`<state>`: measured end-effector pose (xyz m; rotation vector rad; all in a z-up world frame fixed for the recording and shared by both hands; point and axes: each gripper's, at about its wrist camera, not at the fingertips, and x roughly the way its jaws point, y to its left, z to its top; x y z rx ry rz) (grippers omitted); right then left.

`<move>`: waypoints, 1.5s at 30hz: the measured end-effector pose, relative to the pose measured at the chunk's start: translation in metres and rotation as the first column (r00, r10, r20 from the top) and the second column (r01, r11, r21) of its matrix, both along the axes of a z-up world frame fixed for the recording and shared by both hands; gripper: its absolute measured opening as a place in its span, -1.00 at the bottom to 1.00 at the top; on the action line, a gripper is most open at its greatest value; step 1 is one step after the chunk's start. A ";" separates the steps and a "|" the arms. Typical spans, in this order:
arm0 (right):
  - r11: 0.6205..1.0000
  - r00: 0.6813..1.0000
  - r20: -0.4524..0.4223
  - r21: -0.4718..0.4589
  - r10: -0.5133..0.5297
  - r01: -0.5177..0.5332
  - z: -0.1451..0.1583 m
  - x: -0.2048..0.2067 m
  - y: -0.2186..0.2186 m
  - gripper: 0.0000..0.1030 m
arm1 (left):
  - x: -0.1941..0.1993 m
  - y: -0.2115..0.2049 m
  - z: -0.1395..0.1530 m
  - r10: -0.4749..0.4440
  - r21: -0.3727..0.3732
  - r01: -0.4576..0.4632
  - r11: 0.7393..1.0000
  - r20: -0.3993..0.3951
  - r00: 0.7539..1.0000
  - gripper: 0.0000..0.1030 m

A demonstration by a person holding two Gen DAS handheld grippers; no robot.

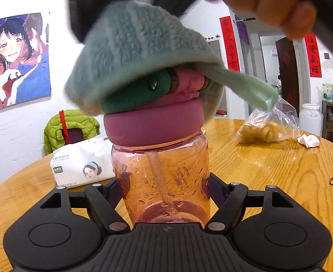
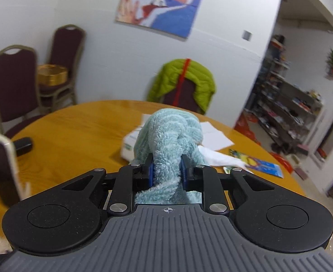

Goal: Clean container
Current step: 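Drape the towel over the bottle's lid with the right tool and rub it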

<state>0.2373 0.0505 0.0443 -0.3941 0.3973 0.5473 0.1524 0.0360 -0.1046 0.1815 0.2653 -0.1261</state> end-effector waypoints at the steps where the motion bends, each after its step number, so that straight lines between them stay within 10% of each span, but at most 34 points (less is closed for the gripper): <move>1: 1.000 1.000 -0.007 0.007 -0.020 0.020 -0.001 0.004 -0.006 -0.56 | 0.000 0.000 0.000 0.000 0.000 0.000 1.000 0.000 1.000 0.42; 13: 0.991 0.996 -0.082 0.122 -0.039 0.048 -0.010 -0.054 -0.101 -0.57 | 0.002 0.002 0.002 -0.001 -0.002 0.001 1.000 -0.001 1.000 0.42; 25: 0.981 0.982 0.035 0.053 0.186 -0.187 -0.005 -0.074 -0.034 -0.58 | 0.010 0.011 0.004 0.001 0.000 -0.001 1.000 0.000 1.000 0.43; 32: 0.999 0.997 0.048 -0.005 0.054 -0.054 -0.006 -0.016 -0.011 -0.58 | 0.017 0.018 0.004 0.000 0.002 0.000 1.000 0.001 1.000 0.43; 39: 0.990 0.989 -0.066 0.045 -0.130 0.134 -0.024 0.015 -0.079 -0.58 | 0.026 0.027 0.005 0.001 0.000 -0.001 1.000 -0.001 1.000 0.43; 45: 0.933 0.969 -0.209 0.305 -0.131 0.192 -0.047 -0.003 -0.152 -0.58 | 0.035 0.034 0.008 0.010 -0.007 -0.010 1.000 -0.011 1.000 0.44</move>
